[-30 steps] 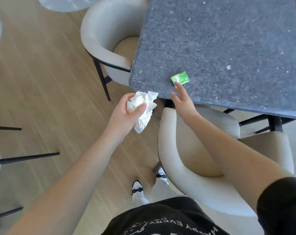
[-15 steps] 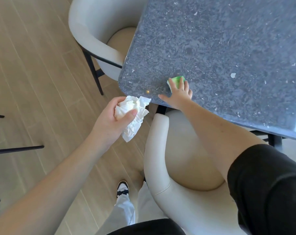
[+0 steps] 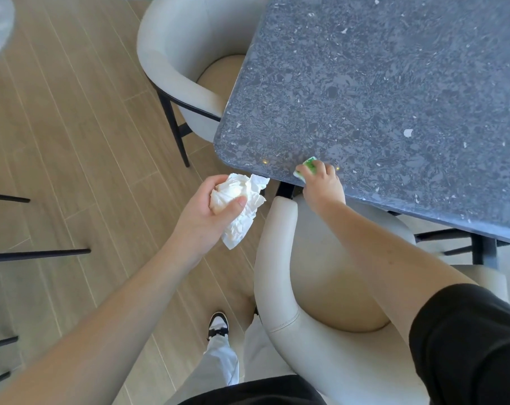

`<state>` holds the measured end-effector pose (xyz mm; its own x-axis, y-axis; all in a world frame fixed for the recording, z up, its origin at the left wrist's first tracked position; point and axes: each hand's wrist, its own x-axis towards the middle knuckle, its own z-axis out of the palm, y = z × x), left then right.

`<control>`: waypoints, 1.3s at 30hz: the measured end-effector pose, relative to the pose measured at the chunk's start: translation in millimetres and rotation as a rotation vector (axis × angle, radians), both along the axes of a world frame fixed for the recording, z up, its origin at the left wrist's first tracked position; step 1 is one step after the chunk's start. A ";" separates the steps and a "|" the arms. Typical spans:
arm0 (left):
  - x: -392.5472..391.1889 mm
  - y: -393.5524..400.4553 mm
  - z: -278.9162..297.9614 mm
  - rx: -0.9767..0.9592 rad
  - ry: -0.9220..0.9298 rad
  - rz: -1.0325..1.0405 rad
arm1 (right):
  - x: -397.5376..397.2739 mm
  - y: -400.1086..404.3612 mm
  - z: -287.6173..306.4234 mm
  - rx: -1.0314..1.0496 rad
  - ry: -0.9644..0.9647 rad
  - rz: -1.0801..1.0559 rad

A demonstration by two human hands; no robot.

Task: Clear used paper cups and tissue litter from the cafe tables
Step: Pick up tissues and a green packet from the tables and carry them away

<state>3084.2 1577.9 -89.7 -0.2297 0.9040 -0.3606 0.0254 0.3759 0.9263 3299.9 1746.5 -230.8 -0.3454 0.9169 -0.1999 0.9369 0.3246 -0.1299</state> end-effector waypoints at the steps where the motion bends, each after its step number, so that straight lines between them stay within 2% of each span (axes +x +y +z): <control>1: 0.7 -1.7 1.8 0.003 -0.001 0.005 | 1.0 -0.8 2.5 -0.016 0.032 -0.015; 4: 1.0 -7.9 7.3 0.008 0.000 0.029 | 0.6 -6.9 14.2 -0.059 0.232 -0.119; 8: -4.1 -20.5 12.5 0.008 0.018 0.058 | -11.7 -35.2 39.4 -0.262 0.733 -0.367; 16: -19.5 -51.9 28.3 0.027 0.033 0.149 | -40.2 -93.4 77.9 -0.462 1.168 -0.376; 20: -28.8 -78.9 34.8 0.042 0.029 0.203 | -58.0 -117.7 100.2 -0.630 1.373 -0.351; 25: -54.7 -125.5 40.6 0.051 0.018 0.303 | -93.5 -161.9 124.3 -0.790 1.421 -0.253; 39: -140.0 -354.5 71.4 0.141 0.101 0.681 | -234.7 -343.5 173.9 -0.912 1.182 0.156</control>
